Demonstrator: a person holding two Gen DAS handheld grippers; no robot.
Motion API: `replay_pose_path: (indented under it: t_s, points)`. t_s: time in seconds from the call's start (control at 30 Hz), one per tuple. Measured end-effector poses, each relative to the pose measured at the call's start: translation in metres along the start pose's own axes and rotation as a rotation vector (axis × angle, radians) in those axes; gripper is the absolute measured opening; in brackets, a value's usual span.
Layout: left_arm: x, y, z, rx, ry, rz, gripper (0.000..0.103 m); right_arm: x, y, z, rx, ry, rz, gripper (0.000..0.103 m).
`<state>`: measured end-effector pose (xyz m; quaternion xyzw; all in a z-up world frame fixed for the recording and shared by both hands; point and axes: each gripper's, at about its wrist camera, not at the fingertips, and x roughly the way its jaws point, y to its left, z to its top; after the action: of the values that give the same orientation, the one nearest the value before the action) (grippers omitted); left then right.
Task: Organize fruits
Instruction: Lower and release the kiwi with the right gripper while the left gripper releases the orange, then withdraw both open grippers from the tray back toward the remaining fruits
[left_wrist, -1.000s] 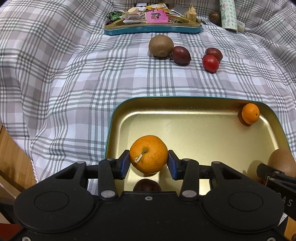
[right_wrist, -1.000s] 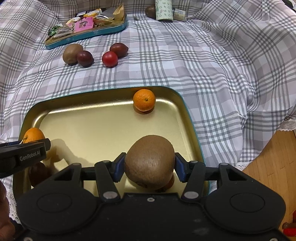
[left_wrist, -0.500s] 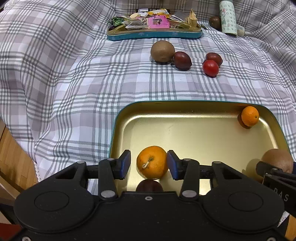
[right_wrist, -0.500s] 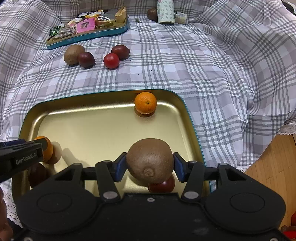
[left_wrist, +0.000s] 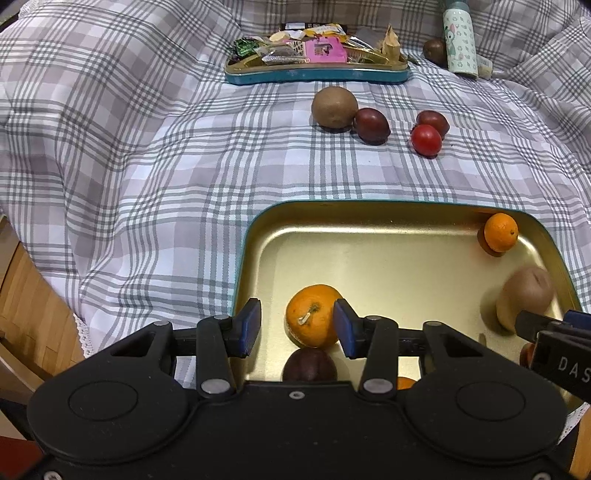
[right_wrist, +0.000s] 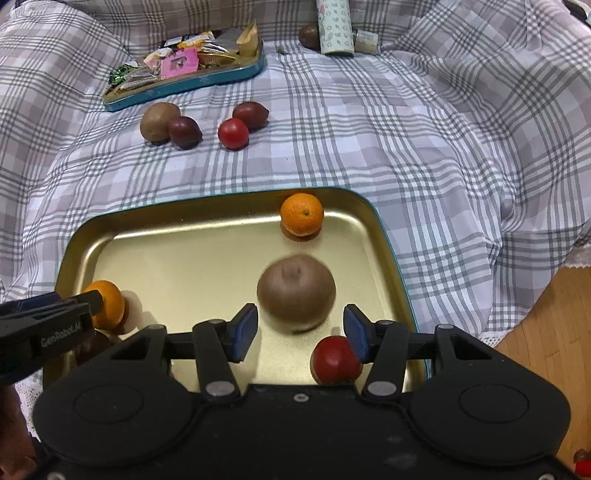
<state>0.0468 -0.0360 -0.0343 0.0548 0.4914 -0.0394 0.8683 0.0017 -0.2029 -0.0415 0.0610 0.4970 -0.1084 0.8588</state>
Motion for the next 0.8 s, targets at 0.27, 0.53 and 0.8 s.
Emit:
replay_pose_path:
  t_s: [0.27, 0.53, 0.8]
  points:
    - [-0.012, 0.002, 0.001, 0.018, -0.039, 0.041, 0.052, -0.019, 0.002, 0.001, -0.015, -0.016, -0.037, 0.053]
    - [-0.035, 0.005, 0.006, 0.049, -0.08, 0.051, 0.052, -0.047, 0.006, 0.007, -0.059, -0.038, -0.023, 0.053]
    - [-0.054, 0.008, 0.007, 0.042, -0.111, 0.045, 0.052, -0.054, 0.01, 0.007, -0.1, 0.003, -0.01, 0.053]
